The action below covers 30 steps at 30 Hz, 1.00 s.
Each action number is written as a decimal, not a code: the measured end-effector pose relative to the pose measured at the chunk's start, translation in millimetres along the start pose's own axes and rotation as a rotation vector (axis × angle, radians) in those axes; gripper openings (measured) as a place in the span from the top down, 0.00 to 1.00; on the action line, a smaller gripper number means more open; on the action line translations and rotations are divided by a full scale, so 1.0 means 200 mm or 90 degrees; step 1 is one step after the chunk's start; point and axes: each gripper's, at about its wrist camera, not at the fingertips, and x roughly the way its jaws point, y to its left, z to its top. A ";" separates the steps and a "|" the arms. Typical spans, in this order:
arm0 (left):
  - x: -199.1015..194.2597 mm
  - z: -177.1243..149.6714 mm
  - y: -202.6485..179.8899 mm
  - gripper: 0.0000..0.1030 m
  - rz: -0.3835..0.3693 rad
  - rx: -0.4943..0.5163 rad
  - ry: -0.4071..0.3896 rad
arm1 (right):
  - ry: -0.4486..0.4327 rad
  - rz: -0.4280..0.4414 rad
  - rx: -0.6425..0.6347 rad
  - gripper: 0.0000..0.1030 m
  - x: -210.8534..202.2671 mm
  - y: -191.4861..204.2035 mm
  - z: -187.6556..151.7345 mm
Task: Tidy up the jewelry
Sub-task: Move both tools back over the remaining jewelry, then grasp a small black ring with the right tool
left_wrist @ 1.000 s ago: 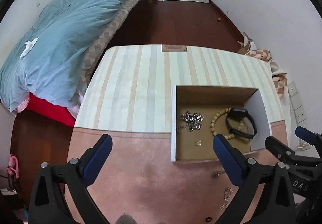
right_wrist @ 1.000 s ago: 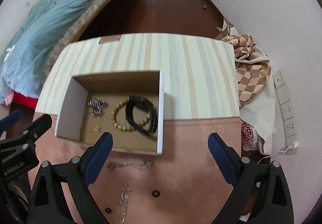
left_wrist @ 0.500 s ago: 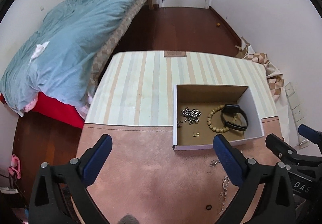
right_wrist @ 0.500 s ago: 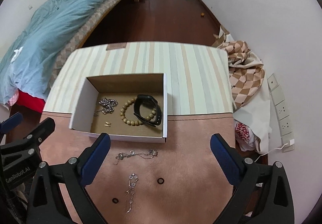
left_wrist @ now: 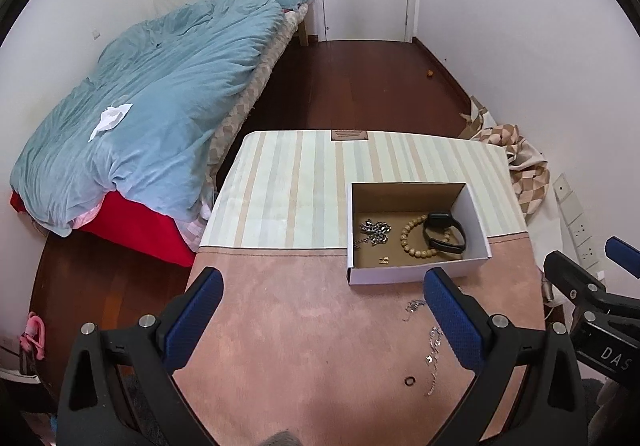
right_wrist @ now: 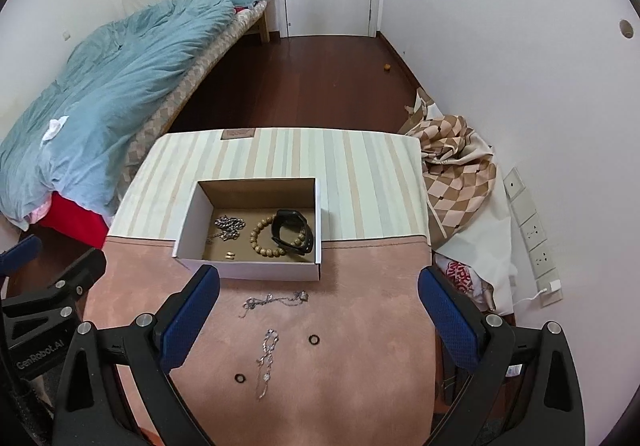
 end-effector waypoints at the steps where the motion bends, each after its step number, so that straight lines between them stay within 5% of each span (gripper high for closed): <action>1: -0.02 -0.01 0.00 0.01 0.000 -0.001 -0.004 | -0.002 0.000 -0.001 0.02 -0.02 0.00 0.00; 8: -0.09 -0.06 0.02 0.01 0.000 -0.012 -0.012 | -0.006 0.012 0.000 0.02 -0.11 0.00 -0.08; 12: 0.00 -0.14 0.02 0.01 0.007 -0.015 0.013 | 0.049 0.025 0.026 0.02 0.02 -0.06 -0.20; 14: 0.08 -0.21 0.00 0.01 0.022 -0.013 0.033 | 0.065 0.025 0.035 0.07 0.11 -0.10 -0.28; 16: 0.19 -0.28 0.00 0.01 0.041 -0.013 0.061 | 0.084 0.027 0.042 0.33 0.22 -0.14 -0.35; 17: 0.24 -0.31 0.00 0.01 0.045 -0.013 0.077 | 0.099 0.032 0.046 0.36 0.28 -0.16 -0.38; 22: 0.51 -0.47 -0.01 0.01 0.066 -0.012 0.159 | 0.152 0.070 0.067 0.37 0.58 -0.21 -0.54; 30: 0.69 -0.54 -0.02 0.01 0.082 -0.006 0.207 | 0.133 0.066 0.041 0.45 0.80 -0.15 -0.59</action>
